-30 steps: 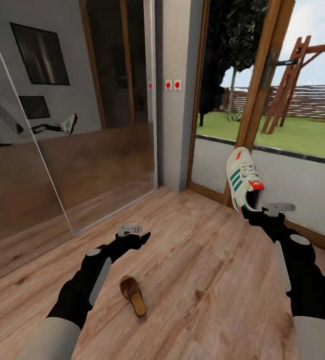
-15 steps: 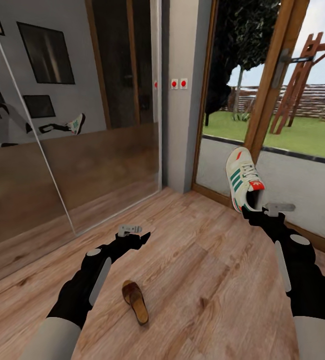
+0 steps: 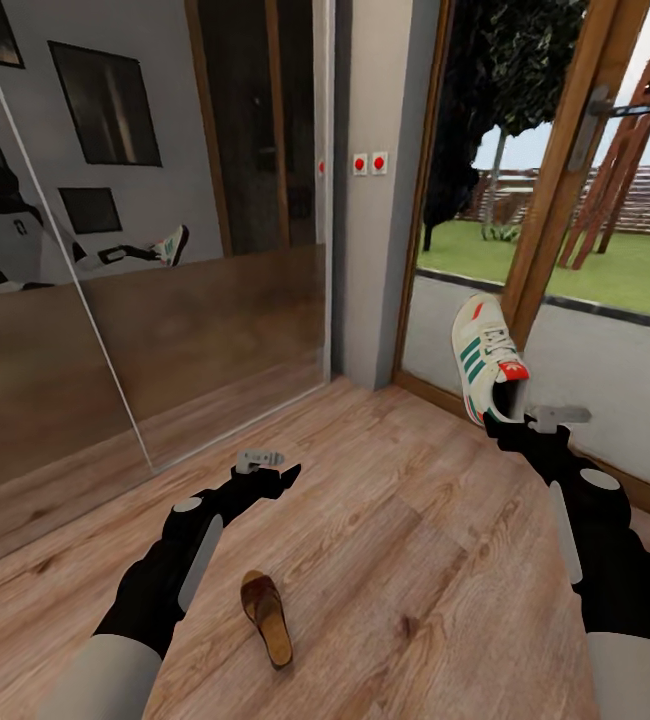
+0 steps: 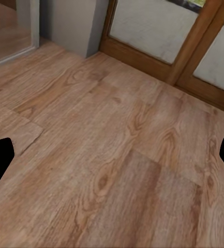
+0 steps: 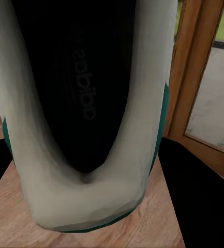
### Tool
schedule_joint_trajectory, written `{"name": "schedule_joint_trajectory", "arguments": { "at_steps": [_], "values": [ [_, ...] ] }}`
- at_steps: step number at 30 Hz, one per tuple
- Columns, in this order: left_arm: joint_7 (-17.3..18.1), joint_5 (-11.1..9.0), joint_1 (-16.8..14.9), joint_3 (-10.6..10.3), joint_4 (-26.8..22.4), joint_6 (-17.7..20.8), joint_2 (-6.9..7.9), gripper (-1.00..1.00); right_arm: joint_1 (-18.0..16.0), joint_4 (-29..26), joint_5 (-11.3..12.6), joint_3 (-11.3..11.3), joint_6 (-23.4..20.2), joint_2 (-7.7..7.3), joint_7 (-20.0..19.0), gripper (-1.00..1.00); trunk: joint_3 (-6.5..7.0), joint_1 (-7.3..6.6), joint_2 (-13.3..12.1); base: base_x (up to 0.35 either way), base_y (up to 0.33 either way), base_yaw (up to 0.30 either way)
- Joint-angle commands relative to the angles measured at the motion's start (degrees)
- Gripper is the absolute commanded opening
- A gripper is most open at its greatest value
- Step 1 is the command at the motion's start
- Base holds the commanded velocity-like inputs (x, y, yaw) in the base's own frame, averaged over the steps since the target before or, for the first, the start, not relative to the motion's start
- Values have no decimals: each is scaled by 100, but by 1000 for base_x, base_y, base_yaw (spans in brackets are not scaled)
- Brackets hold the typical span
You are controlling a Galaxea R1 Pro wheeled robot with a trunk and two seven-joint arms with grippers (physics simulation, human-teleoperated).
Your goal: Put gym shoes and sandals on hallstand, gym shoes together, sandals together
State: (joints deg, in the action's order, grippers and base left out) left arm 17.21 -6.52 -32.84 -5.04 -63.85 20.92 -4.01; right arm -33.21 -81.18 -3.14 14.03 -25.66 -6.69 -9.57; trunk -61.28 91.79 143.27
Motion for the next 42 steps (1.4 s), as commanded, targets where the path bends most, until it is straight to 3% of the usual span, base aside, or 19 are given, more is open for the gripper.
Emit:
{"name": "schedule_joint_trajectory", "arguments": {
  "at_steps": [1,12,32,42],
  "values": [
    [1,-60,-3,3,-5,51,-1,100,-2,-8,-29,11,-29,2,-41,-100,-9,-1,2,23,-13,96],
    [1,-60,-3,3,-5,46,-2,100,-2,-6,-29,9,-29,3,-43,-100,-15,-1,2,2,-1,30],
    [1,-62,-3,3,-5,48,1,100,-1,-6,-29,11,-28,2,-37,-100,-97,-1,2,29,-5,245],
    [1,-60,-3,3,-5,44,0,100,-3,-10,-29,12,-28,2,-41,-100,-102,-1,2,105,-115,30]
  ]
}}
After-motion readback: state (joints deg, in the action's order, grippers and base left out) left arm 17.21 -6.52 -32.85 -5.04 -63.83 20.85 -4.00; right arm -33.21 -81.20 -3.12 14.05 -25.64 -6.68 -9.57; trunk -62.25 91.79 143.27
